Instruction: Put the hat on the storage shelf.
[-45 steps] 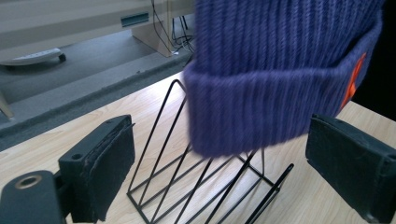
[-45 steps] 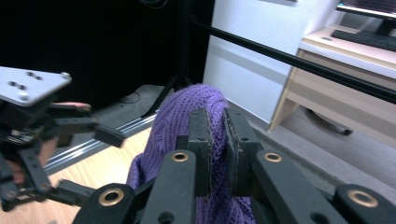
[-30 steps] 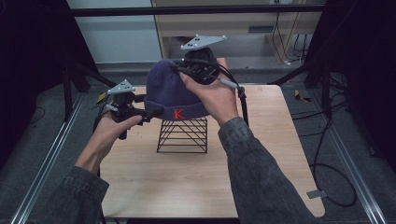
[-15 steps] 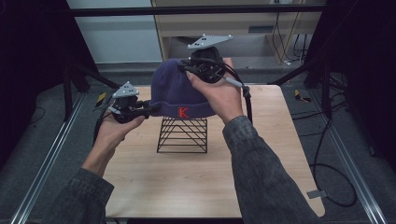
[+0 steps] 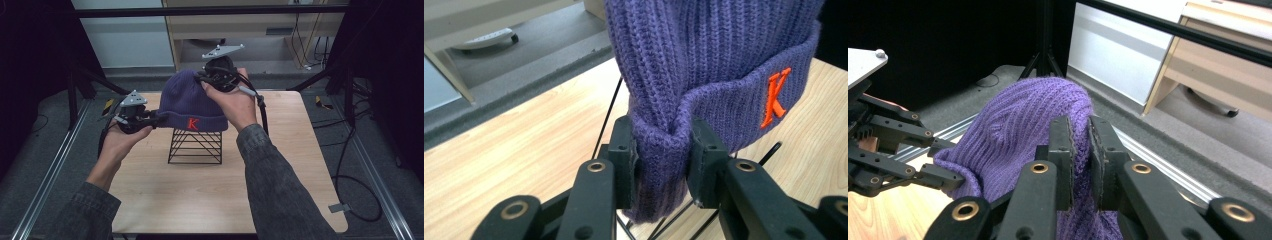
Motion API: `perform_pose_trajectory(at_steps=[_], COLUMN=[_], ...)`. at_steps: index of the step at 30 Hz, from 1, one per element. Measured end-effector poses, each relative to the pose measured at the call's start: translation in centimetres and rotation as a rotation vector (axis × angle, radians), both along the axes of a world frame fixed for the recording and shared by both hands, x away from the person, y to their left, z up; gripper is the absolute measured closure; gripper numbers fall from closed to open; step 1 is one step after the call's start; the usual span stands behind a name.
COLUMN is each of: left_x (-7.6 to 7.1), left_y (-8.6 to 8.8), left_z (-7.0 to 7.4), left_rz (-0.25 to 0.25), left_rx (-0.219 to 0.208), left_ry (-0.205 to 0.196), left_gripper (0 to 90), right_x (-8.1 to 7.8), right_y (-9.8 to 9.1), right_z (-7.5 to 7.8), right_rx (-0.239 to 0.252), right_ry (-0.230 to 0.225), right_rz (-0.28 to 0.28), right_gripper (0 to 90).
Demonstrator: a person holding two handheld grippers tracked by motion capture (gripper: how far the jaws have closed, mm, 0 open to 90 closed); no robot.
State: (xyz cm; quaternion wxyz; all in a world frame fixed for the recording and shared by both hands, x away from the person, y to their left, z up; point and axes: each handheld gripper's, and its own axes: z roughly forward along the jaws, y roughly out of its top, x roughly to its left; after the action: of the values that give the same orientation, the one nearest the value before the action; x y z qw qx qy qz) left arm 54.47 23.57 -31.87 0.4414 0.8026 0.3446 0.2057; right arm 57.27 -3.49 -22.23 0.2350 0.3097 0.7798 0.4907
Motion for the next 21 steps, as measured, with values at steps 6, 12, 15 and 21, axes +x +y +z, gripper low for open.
perform_pose_trajectory(at_steps=[6, 12, 15, 21], left_x=[-0.1, -0.2, -0.3, -0.4], left_y=[0.2, 0.5, 0.5, 0.7], left_z=[-1.1, -1.5, -1.8, -2.1], left_rz=[-0.001, 0.000, -0.007, -0.005], left_rx=[0.008, 0.008, 0.015, 0.010], left_ry=[0.012, 0.016, 0.022, 0.025], left_gripper=[68.3, 68.4, 68.3, 68.4], right_x=[0.1, -0.2, -0.4, -0.8], right_y=[0.3, 0.7, 0.8, 0.8], right_z=[-1.0, -0.9, -1.0, -1.4], right_rx=[-0.008, -0.017, -0.025, -0.032], right_ry=[0.019, 0.021, 0.021, 0.027], right_rz=[0.010, 0.025, 0.038, 0.055], right_gripper=[81.7, 81.7, 81.6, 81.5])
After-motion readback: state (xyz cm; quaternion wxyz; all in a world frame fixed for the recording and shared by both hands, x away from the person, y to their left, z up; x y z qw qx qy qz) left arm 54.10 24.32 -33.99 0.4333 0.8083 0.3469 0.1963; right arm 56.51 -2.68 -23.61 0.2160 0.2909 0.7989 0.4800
